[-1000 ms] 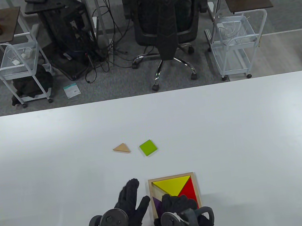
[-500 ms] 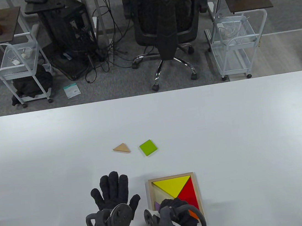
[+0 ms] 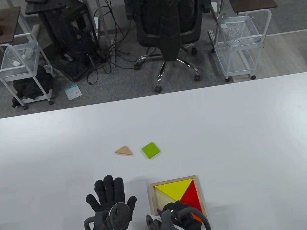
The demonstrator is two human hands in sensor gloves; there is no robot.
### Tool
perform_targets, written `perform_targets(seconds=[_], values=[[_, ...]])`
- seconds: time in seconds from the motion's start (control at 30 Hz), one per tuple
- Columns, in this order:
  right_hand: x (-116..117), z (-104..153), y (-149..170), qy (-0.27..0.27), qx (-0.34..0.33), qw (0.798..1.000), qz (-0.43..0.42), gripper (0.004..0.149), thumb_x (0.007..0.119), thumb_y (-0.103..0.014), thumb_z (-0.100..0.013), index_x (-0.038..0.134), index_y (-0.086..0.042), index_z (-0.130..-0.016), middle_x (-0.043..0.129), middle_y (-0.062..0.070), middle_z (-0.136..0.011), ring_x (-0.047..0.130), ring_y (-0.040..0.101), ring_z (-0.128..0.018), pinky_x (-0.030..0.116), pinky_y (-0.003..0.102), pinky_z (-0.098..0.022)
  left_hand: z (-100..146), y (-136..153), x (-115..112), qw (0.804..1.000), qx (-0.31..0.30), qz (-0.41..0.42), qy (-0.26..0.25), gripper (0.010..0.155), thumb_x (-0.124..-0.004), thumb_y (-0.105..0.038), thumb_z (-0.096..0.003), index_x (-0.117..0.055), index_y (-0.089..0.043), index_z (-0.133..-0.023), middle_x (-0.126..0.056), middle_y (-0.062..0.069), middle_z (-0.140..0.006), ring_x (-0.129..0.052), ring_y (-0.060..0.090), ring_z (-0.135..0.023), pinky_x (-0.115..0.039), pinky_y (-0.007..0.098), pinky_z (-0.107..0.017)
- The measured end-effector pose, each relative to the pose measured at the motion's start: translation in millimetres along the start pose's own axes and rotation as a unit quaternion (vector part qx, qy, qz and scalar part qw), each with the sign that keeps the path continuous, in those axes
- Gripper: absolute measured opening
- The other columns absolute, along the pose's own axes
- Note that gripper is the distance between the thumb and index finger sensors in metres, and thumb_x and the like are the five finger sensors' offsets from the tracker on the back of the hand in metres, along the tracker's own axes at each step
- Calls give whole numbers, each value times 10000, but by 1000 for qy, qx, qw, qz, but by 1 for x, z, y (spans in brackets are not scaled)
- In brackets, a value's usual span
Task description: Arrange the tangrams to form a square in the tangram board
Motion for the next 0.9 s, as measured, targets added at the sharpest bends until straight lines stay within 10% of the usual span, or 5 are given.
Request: perform_targets(seconds=[0.4,0.63,0.9], values=[[-11,3,27,43,34,997,-51,725,654,-624,-369,692,-236,-980,692,122,-987,730,353,-823,682,418,-581,0,0,-1,1000,4,-8,13,751,-557,-542,-593,-220,-168,-1150,-130,239,-1183,-140,541,-1054,-128,747,-643],[-31,9,134,78,165,977,-112,808,553,-660,-372,235,-443,-1083,-25,-85,-1150,-47,229,-1081,182,481,-852,-1,-1,-3,999,3,-8,36,752,-551,-544,-594,-205,-176,-1150,-98,233,-1179,-106,538,-1046,-96,737,-634],[20,12,202,10,231,950,-211,849,551,-692,-341,101,-512,-1038,-202,-156,-1064,-241,144,-1001,40,450,-842,-3,-2,-9,998,2,-20,55,752,-550,-543,-594,-192,-181,-1148,-79,230,-1176,-95,535,-1043,-90,730,-639]])
Point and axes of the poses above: the tracker on the back of each hand, its own y axis roughly to the little-finger side, its own z axis roughly from the fingertips to the wrist, x = y × z, the point moved 2 cm from there along -z, roughly from the wrist to the fingertips
